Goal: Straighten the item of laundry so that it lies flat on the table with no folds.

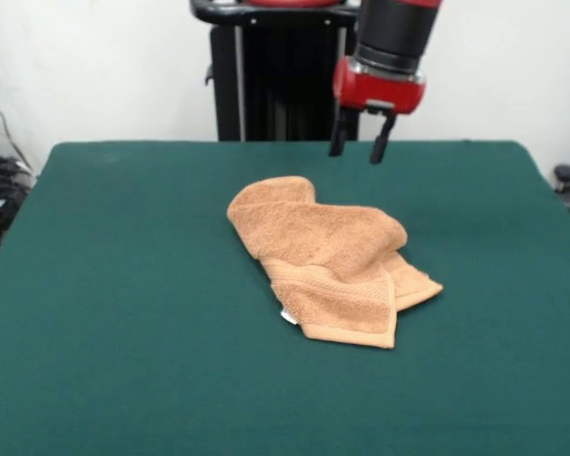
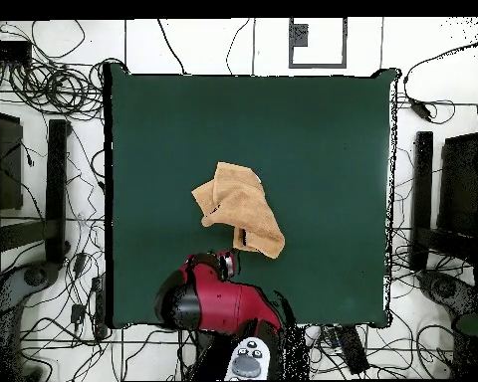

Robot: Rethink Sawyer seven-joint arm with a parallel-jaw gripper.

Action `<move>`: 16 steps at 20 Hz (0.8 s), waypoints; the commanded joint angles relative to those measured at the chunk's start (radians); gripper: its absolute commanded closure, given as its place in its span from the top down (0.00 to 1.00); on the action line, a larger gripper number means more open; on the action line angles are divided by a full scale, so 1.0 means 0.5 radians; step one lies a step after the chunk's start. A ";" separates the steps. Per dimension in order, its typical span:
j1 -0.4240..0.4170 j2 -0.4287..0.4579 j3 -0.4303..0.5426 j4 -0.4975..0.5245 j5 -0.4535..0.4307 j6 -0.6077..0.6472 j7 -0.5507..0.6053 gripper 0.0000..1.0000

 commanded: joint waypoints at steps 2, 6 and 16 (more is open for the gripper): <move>0.114 0.159 0.001 -0.216 0.238 -0.145 0.529 1.00; 0.175 0.204 -0.037 -0.277 0.321 -0.132 0.523 1.00; 0.244 0.330 -0.047 -0.404 0.449 -0.173 0.488 1.00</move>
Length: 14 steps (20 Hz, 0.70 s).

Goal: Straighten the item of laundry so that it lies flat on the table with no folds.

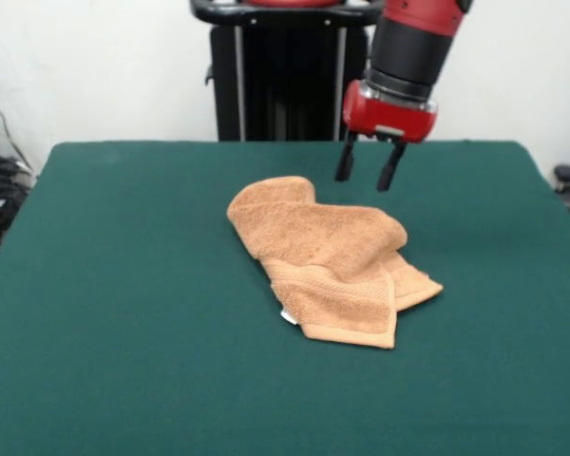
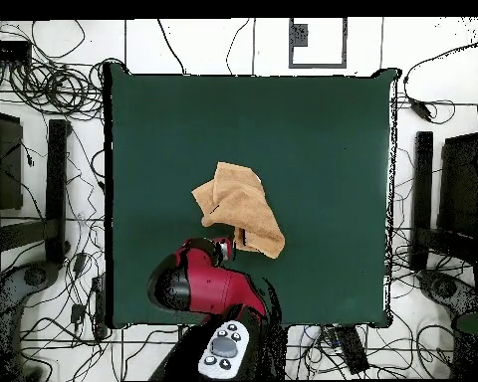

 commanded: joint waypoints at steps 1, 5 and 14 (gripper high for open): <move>0.061 0.144 0.086 -0.233 0.177 -0.140 0.486 1.00; 0.069 0.210 0.113 -0.266 0.215 -0.176 0.494 1.00; 0.018 0.257 0.219 -0.255 0.225 -0.187 0.484 1.00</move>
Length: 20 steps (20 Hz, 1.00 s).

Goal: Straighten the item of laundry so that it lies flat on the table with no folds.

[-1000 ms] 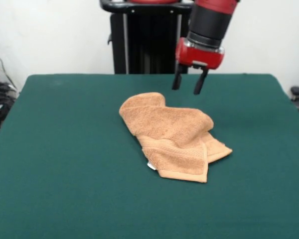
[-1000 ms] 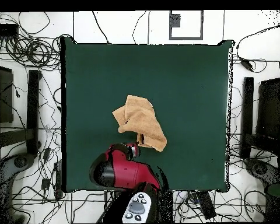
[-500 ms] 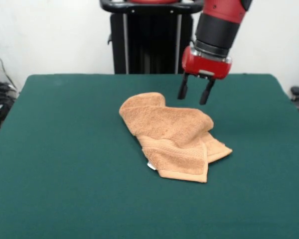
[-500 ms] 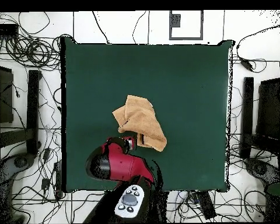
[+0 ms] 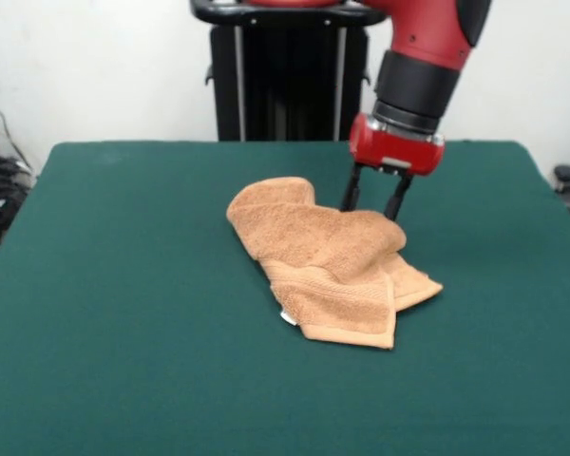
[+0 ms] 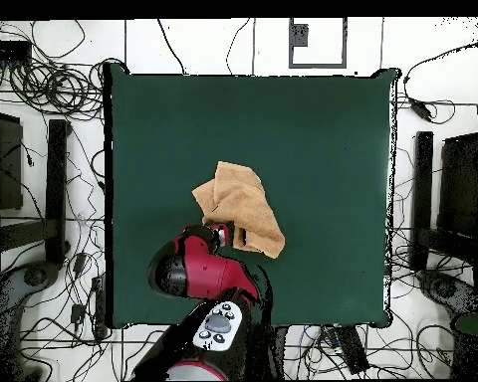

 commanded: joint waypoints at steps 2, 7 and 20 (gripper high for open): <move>-0.013 0.076 0.241 -0.129 0.125 -0.039 0.480 1.00; 0.001 0.107 0.246 -0.159 0.135 -0.042 0.477 1.00; 0.274 0.173 -0.144 -0.298 0.249 -0.035 0.413 1.00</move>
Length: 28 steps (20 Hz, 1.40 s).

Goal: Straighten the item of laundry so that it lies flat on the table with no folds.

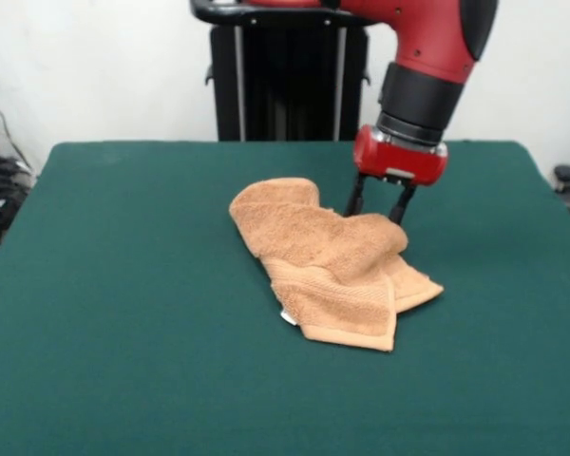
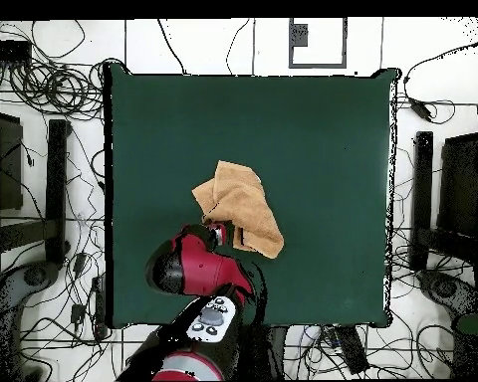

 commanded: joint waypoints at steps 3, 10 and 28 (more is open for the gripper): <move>0.284 0.112 -0.225 -0.298 0.231 0.039 0.385 1.00; 0.273 0.160 -0.260 -0.339 0.224 0.018 0.382 1.00; 0.067 0.230 -0.112 -0.355 0.079 -0.200 0.365 1.00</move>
